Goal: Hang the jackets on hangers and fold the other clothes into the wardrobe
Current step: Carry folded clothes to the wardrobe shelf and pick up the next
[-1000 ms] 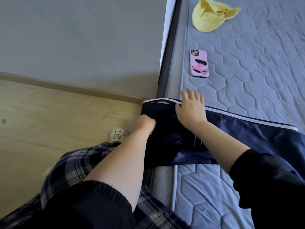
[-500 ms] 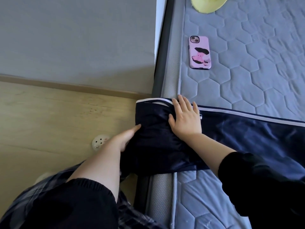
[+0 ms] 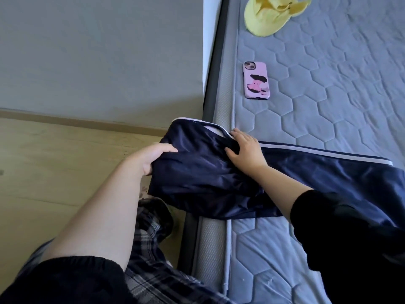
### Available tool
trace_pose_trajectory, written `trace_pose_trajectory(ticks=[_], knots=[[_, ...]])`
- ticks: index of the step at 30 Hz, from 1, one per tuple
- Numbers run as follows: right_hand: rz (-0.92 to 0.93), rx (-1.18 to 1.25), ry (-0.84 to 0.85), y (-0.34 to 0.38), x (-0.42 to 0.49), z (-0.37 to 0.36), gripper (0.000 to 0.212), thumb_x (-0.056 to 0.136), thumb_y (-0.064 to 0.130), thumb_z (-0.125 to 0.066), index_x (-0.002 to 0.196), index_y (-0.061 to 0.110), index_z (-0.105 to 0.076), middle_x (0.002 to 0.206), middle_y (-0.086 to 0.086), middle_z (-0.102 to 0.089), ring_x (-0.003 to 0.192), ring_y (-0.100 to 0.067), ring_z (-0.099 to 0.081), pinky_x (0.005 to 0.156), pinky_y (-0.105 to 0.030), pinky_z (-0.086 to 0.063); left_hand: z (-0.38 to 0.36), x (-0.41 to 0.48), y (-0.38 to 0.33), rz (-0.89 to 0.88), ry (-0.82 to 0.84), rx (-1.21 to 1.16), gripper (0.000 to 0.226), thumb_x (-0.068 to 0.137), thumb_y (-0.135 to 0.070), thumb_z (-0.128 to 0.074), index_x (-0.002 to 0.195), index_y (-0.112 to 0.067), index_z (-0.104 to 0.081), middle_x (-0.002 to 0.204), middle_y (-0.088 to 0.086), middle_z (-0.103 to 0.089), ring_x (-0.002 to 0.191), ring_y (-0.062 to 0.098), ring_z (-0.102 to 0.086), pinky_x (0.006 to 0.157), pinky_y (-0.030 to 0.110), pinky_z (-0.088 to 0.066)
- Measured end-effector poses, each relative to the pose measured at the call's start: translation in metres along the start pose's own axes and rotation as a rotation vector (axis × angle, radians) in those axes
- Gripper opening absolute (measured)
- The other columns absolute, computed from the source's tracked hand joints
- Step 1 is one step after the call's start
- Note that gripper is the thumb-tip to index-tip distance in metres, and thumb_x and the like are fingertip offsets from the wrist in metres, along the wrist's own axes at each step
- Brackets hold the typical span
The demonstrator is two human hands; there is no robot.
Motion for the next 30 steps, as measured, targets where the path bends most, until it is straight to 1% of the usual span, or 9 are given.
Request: trace_pose_trajectory(ticks=[3,6,9,11,16,19,23,27,30], knots=[[-0.213,0.317,-0.007,-0.009,-0.004,0.032,0.041,0.090,0.024,-0.059,0.130,0.014,-0.056,0.134,-0.003,-0.056,0.125,-0.019,-0.050,0.099,-0.022,-0.033,-0.020,-0.032,-0.029,-0.159,0.056,-0.081,0.012,0.090,-0.012,-0.055,0.080,-0.012,-0.061,0.065,0.004,-0.068,0.056,0.014,-0.066,0.054,0.018,-0.051],[-0.438,0.486,-0.135,-0.026,-0.009,0.068,0.034,0.093,0.022,-0.052,0.122,0.008,-0.062,0.121,-0.012,-0.063,0.114,-0.024,-0.056,0.088,-0.025,-0.038,-0.057,-0.059,-0.043,-0.248,0.415,-0.344,0.017,0.088,-0.024,-0.063,0.101,-0.013,-0.064,0.088,0.004,-0.071,0.078,0.016,-0.067,0.076,0.029,-0.051],[-0.594,0.693,-0.186,-0.046,-0.014,0.097,0.036,0.095,0.023,-0.045,0.113,-0.004,-0.061,0.103,-0.021,-0.064,0.090,-0.029,-0.058,0.074,-0.031,-0.041,-0.098,-0.071,-0.035,-0.197,0.839,-0.310,0.080,0.068,-0.032,-0.082,0.138,-0.020,-0.044,0.128,0.009,-0.058,0.109,0.031,-0.061,0.085,0.038,-0.054],[-0.661,0.904,-0.093,-0.051,-0.021,0.108,0.039,0.099,0.034,-0.037,0.105,0.003,-0.061,0.096,-0.014,-0.064,0.078,-0.024,-0.059,0.066,-0.031,-0.044,-0.123,-0.071,-0.023,-0.162,0.908,-0.164,0.091,0.070,-0.027,-0.082,0.146,-0.016,-0.032,0.141,0.007,-0.049,0.119,0.034,-0.056,0.087,0.039,-0.055],[-0.661,0.988,0.166,-0.049,-0.037,0.122,0.053,0.094,0.061,-0.033,0.106,0.014,-0.055,0.088,-0.009,-0.062,0.072,-0.024,-0.060,0.066,-0.034,-0.048,-0.154,-0.068,-0.007,-0.205,0.638,0.135,0.047,0.099,-0.001,-0.041,0.145,-0.008,-0.036,0.139,0.003,-0.050,0.105,0.017,-0.061,0.079,0.027,-0.054],[-0.588,0.866,0.258,-0.040,-0.040,0.116,0.050,0.091,0.057,-0.048,0.117,0.015,-0.056,0.088,-0.005,-0.063,0.070,-0.018,-0.060,0.065,-0.031,-0.048,-0.152,-0.064,-0.008,-0.214,0.467,0.049,0.039,0.097,0.007,-0.036,0.134,0.001,-0.048,0.122,0.010,-0.058,0.090,0.017,-0.065,0.069,0.024,-0.056],[-0.546,0.650,0.209,-0.037,-0.038,0.093,0.034,0.084,0.039,-0.069,0.104,0.012,-0.064,0.088,-0.004,-0.067,0.074,-0.016,-0.063,0.060,-0.028,-0.050,-0.136,-0.047,-0.007,-0.162,0.147,0.000,0.036,0.096,0.005,-0.034,0.126,0.001,-0.055,0.094,0.007,-0.063,0.065,0.014,-0.062,0.053,0.019,-0.049],[-0.685,0.839,0.180,-0.025,-0.040,0.080,0.037,0.087,0.031,-0.068,0.112,0.004,-0.062,0.106,-0.012,-0.068,0.098,-0.031,-0.066,0.091,-0.045,-0.053,-0.118,-0.031,-0.001,-0.102,-0.070,-0.041,0.030,0.097,-0.002,-0.038,0.116,-0.011,-0.059,0.078,0.000,-0.056,0.063,0.011,-0.053,0.053,0.023,-0.039],[-0.713,1.019,0.209,-0.003,-0.034,0.077,0.044,0.089,0.036,-0.065,0.120,0.005,-0.059,0.113,-0.011,-0.067,0.104,-0.029,-0.063,0.095,-0.043,-0.050,-0.105,-0.029,0.007,0.002,-0.105,-0.110,0.020,0.099,-0.011,-0.038,0.104,-0.015,-0.057,0.081,0.002,-0.055,0.069,0.015,-0.054,0.060,0.028,-0.040]])
Point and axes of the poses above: each hand's wrist, its own x-axis towards the middle knuckle, its own z-axis out of the back of the hand, y = z × x, the point moved 3 cm from there along x, towards the middle knuckle
